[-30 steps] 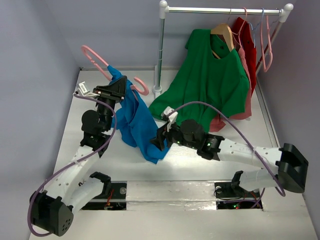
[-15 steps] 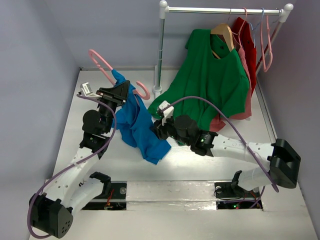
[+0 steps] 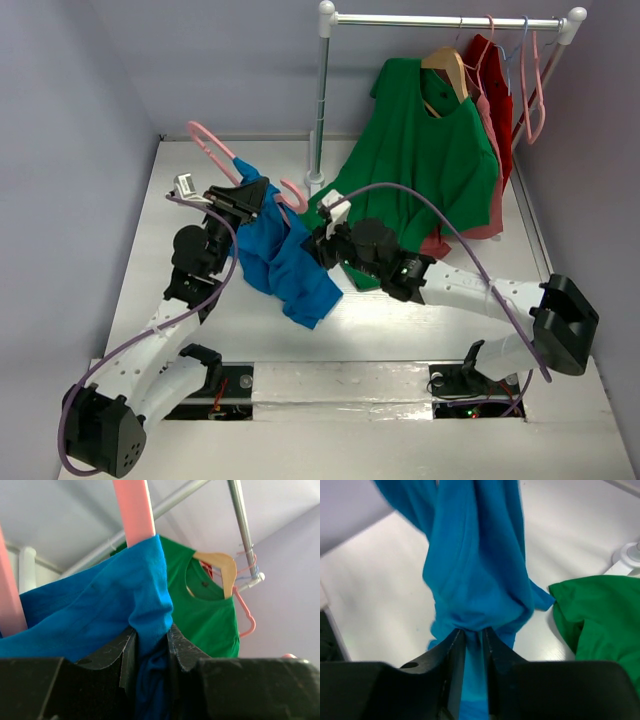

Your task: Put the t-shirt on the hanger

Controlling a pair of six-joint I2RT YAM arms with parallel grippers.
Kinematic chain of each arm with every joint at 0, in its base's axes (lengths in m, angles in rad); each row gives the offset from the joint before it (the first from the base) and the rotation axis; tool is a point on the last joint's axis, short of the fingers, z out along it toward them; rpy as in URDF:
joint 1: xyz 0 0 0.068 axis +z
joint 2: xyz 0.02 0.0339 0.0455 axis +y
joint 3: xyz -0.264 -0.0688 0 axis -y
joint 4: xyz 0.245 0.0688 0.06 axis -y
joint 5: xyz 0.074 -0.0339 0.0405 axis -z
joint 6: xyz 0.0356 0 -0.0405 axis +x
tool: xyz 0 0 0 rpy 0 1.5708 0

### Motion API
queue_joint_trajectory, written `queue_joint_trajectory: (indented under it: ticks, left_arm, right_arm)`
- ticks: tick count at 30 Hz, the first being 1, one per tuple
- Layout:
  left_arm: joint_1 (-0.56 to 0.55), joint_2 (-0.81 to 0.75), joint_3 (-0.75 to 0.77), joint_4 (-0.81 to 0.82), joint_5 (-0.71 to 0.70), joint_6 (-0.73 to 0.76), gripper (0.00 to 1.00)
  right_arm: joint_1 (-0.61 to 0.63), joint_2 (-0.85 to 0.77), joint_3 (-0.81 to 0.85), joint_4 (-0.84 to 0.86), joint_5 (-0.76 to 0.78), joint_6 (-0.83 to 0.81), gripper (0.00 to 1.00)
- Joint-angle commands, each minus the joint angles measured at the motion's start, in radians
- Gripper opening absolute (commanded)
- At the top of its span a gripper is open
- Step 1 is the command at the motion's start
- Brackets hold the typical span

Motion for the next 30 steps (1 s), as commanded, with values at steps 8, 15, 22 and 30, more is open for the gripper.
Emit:
queue_joint_trajectory:
  ticks: [8,15,22,30]
  left_arm:
    - [0.004,-0.017,-0.056,0.092,0.111,-0.040,0.00]
    - [0.004,-0.011,-0.078,0.077,0.107,-0.023,0.00]
    - [0.004,-0.026,-0.067,0.045,0.090,0.007,0.00]
    - [0.004,-0.011,-0.035,-0.004,0.124,0.033,0.00]
  right_arm:
    - [-0.137,0.032,0.060,0.155,-0.286,0.131,0.32]
    - [-0.217,0.060,0.103,0.142,-0.421,0.148,0.40]
    - [-0.284,0.026,0.071,0.109,-0.589,0.155,0.40]
    - [-0.367,0.030,0.083,0.033,-0.626,0.151,0.40]
